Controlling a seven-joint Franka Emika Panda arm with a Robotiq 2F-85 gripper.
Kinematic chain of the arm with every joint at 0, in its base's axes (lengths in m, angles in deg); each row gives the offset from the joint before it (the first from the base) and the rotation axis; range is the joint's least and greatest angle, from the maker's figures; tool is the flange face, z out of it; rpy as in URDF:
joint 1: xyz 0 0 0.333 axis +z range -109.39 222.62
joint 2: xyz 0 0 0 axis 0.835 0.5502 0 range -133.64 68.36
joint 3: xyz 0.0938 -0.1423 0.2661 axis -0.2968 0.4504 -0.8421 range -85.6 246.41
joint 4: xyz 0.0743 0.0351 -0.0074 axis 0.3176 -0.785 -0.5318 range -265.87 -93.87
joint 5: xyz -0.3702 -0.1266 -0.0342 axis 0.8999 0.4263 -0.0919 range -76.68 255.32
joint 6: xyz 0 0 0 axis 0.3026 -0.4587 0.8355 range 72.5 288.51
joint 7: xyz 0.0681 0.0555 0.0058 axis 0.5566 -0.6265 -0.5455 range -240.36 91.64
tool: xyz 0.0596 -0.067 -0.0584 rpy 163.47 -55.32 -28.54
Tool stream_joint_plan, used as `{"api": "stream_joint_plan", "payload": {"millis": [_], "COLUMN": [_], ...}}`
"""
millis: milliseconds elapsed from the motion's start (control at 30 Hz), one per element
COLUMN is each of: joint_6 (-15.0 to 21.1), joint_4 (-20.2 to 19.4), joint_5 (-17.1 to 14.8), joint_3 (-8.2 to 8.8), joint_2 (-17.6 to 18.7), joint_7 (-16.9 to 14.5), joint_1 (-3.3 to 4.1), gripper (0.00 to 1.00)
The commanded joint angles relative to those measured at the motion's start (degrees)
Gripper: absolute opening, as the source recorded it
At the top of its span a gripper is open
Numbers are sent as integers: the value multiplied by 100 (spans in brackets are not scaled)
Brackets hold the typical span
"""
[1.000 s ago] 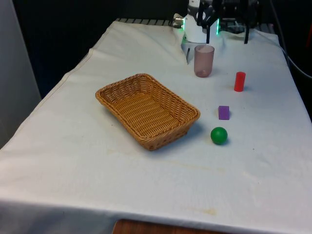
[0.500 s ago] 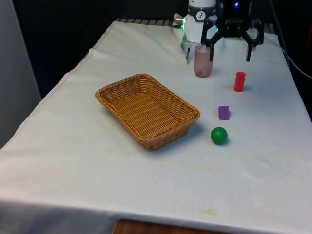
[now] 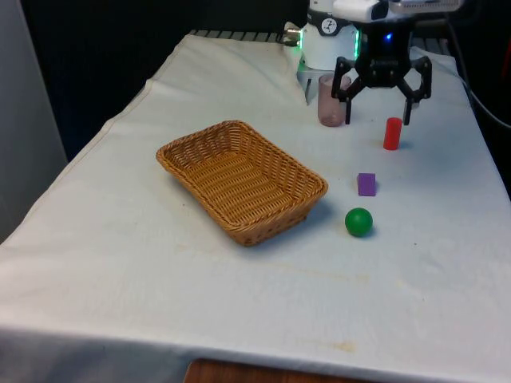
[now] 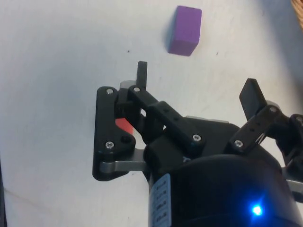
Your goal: Pick up the triangular block and place it into the basket.
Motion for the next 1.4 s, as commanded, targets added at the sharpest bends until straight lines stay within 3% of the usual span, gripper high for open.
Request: {"api": "stream_joint_plan", "payload": {"millis": [0, 400, 633, 1367], "joint_6": [132, 579, 693, 917], "joint_4": [-17, -40, -29, 11], "joint_5": [74, 29, -17, -6], "joint_3": [29, 17, -6, 29], "joint_2": [52, 424, 584, 963], "joint_7": [63, 11, -29, 34], "joint_1": [23, 11, -17, 0], "gripper": [100, 100, 100, 100]}}
